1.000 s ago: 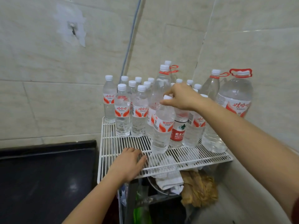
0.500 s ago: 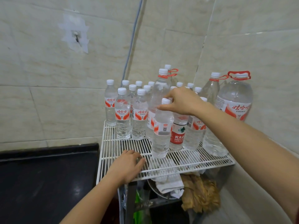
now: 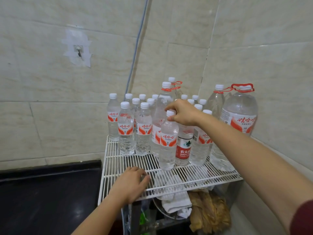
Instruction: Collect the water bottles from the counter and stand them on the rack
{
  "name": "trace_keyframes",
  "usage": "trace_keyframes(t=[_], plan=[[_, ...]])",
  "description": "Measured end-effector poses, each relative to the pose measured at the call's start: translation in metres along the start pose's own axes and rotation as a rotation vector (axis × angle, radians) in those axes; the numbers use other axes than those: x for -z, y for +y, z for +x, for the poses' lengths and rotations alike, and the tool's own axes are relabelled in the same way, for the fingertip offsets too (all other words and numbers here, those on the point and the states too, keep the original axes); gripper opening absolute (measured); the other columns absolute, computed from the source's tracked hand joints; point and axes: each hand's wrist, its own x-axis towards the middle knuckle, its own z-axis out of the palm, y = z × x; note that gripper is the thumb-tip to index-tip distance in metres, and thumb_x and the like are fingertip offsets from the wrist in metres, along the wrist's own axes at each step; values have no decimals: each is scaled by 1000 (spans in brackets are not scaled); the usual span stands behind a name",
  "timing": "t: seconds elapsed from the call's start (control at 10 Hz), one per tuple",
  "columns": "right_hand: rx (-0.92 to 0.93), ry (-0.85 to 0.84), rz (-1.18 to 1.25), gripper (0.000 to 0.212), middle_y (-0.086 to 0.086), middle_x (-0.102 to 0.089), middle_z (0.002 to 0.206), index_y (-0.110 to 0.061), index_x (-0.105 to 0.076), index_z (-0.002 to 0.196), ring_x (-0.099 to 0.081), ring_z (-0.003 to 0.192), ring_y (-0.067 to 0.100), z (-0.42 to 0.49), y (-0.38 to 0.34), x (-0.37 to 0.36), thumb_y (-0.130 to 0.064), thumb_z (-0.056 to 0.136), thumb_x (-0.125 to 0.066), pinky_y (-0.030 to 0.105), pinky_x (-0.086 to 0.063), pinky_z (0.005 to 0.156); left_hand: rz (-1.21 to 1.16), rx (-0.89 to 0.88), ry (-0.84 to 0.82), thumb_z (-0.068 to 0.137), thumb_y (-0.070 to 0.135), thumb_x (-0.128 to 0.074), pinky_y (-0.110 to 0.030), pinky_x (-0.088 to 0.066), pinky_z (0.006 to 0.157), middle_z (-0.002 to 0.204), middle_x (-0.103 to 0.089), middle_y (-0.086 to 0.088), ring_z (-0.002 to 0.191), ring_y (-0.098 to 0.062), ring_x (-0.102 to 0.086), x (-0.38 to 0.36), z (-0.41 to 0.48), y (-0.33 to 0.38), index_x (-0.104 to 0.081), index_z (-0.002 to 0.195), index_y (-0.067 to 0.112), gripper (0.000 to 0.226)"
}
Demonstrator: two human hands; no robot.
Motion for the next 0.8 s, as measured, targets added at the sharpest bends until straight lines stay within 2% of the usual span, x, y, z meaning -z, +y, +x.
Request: trace_keyframes(t=[0.1,0.3,0.6,0.7,0.8], plan=[[2,-8,17,45,7,-57,135,-11,-58,131,-52,124,23,-1,2,-1,-15,86,-68,28,-40,98,0,-5,-1,95,53,-30,-33,-42,97,121,-56,8,112,-10,-44,-1,0,-1,-56,119,29,43],[24,1,90,44,6,-58,135,-11,-59,130,-52,124,19,-2,8,-1,-7,86,-67,22,-38,95,1,-2,1,95,53,-30,-31,-41,97,122,-55,8,112,-10,-45,-1,0,0,-56,120,28,43],[-6,14,149,52,0,-57,137,-16,-58,132,-50,128,16,-7,9,-3,-8,81,-68,23,-39,97,12,11,-8,95,53,-30,-31,-42,96,124,-55,8,113,-10,-45,1,0,1,-55,121,28,44],[-13,52,169,57,2,-54,140,-16,-55,135,-49,130,17,-9,9,-8,-10,81,-70,22,-37,95,10,9,-1,95,53,-30,-31,-42,96,124,-55,8,113,-10,-44,0,-1,0,-55,121,29,44],[-18,162,213,56,2,-54,140,-15,-54,135,-50,128,16,-13,6,-11,-16,82,-72,22,-36,95,3,4,6,95,53,-30,-30,-42,96,123,-55,8,112,-9,-44,-1,-1,1,-55,121,28,44]])
